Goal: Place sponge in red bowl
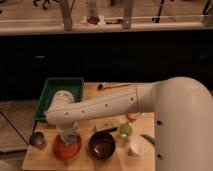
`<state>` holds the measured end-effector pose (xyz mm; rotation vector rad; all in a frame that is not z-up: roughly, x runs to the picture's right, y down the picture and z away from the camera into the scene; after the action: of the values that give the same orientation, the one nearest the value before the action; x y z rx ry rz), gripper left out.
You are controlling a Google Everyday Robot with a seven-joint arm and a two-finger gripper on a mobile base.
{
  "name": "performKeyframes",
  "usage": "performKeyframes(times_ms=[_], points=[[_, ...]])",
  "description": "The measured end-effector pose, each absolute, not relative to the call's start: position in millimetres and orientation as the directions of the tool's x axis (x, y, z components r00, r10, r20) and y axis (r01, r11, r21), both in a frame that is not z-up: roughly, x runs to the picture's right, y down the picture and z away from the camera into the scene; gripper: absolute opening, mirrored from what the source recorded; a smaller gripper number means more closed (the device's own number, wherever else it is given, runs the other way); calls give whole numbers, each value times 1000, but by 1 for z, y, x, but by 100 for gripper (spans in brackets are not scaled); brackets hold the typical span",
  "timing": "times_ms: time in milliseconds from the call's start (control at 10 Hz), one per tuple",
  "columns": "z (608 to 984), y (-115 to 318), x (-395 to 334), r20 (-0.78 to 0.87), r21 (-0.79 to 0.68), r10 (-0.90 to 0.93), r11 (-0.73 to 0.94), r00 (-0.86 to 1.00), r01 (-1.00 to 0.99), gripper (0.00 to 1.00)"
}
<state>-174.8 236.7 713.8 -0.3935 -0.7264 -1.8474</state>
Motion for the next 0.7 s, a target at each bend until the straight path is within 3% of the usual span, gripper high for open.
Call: performKeyframes(times_ms=[700], points=[[714,237,-175,559,330,-702,-298,-440,896,4]])
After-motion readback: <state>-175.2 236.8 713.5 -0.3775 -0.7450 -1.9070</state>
